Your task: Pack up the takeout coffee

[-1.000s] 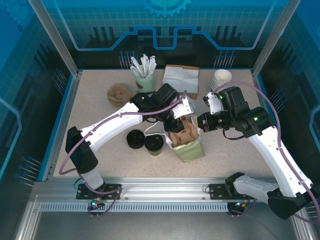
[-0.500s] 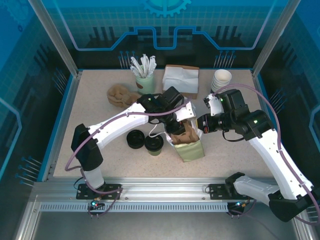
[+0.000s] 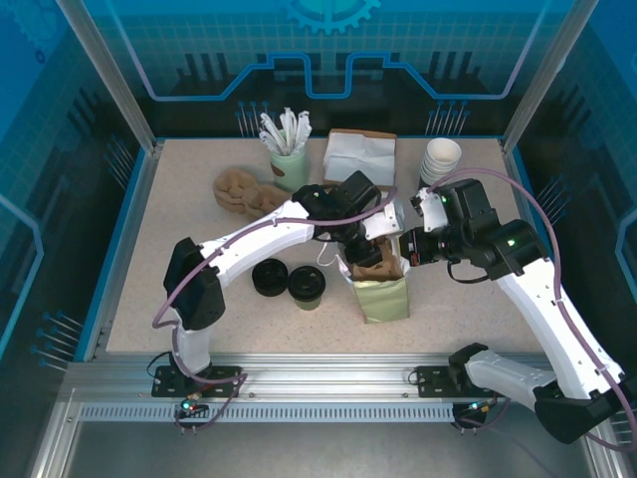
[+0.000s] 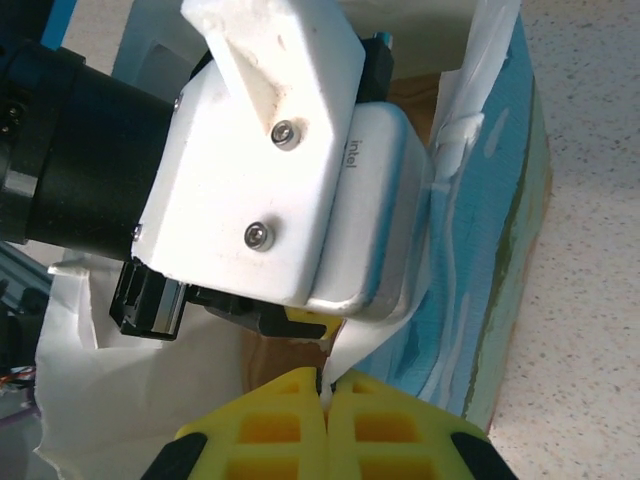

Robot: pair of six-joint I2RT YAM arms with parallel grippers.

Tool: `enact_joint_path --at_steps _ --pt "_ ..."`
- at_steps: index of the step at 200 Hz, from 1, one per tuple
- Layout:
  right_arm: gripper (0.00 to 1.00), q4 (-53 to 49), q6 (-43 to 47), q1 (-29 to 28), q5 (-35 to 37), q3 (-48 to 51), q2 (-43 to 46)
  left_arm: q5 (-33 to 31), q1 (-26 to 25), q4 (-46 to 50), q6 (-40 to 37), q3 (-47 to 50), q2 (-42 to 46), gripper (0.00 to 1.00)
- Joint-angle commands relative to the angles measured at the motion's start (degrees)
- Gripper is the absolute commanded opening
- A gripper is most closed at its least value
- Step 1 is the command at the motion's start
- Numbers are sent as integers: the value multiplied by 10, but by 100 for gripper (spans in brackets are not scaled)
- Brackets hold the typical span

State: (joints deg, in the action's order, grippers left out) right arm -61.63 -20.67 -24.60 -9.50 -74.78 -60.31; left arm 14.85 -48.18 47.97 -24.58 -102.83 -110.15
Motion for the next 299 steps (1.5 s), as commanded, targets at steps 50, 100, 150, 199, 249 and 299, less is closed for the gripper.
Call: enact_joint_path --at_steps 50,100,150,199,249,299 --pt "0 -46 41 9 66 -8 12 44 -7 24 -26 -67 -57 38" --pt "0 -57 48 11 95 -15 19 46 -14 47 -35 -110 -98 38" --pt "0 -61 53 13 113 -15 24 45 -23 56 -40 -120 -119 39" --pt "0 -61 54 16 113 -11 27 41 -27 61 -45 -120 -129 42" --pt "0 -61 50 17 106 -8 30 29 -28 52 -37 -123 -107 63" --pt "0 -60 41 17 97 -4 34 14 -28 56 -32 -140 -73 81"
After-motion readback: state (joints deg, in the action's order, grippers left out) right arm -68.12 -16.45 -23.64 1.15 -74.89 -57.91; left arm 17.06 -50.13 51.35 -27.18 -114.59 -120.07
